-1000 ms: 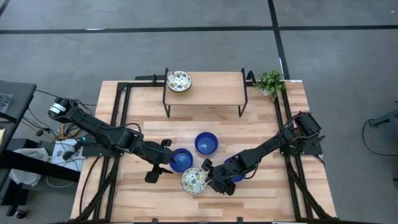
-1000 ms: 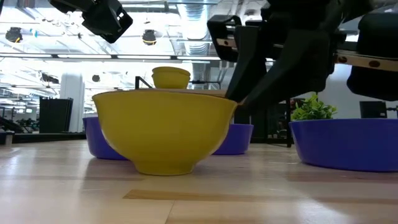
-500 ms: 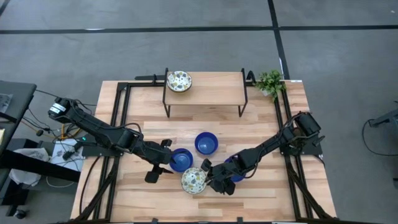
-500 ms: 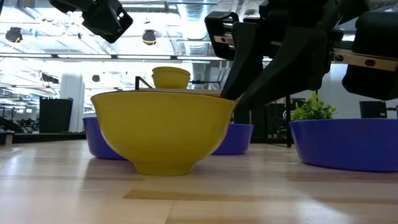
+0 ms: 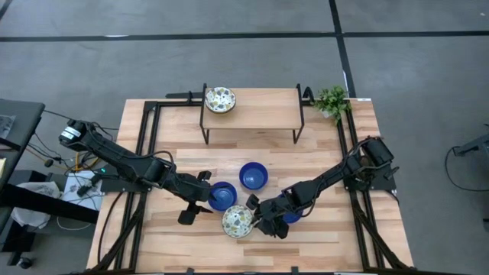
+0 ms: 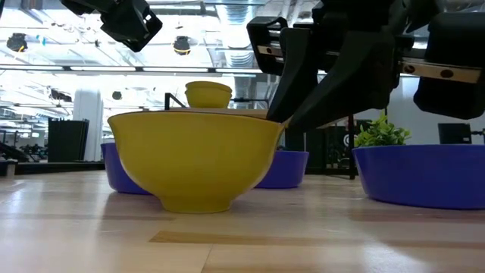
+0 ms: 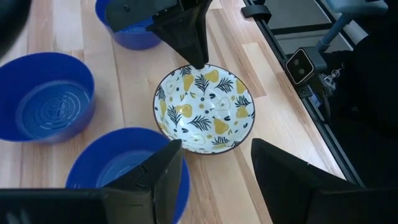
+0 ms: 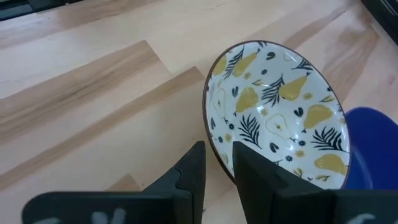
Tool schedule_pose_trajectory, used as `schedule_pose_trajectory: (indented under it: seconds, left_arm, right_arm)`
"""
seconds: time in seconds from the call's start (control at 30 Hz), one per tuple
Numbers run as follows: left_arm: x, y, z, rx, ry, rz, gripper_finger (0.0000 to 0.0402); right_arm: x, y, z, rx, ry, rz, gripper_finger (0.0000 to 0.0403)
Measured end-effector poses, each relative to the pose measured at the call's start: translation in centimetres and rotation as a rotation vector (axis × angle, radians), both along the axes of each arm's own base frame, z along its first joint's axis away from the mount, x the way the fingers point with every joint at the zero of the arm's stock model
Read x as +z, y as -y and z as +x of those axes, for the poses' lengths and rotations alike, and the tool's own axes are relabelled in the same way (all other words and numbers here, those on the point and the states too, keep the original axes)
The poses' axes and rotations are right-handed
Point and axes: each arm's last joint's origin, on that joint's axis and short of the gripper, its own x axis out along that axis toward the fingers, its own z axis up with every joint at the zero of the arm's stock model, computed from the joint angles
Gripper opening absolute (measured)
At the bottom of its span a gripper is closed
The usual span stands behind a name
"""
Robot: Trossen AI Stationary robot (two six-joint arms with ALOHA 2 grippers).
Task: Pick & Place Mini bowls
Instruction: Stack the white pattern bowl on the top of the white pattern bowls on the shelf
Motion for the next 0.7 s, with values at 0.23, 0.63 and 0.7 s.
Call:
schedule_pose_trajectory:
  seconds: [0.23,0.63,0.7]
  left_arm:
    - [0.0,0.0,0.0,0.000,0.000,0.000,0.0191]
    - [0.0,0.0,0.0,0.000,0.004,-0.002,0.0191]
    - [0.0,0.0,0.0,0.000,0.004,-0.002,0.0191]
  right_arm:
    - [-0.4,0.0,0.1,0.000,-0.001,0.001,0.0071]
    - [-1.5,-0.3,0.8,0.020,0.003,-0.019,0.0071]
    - [-1.5,-0.3,0.7,0.019,0.000,-0.020,0.0070]
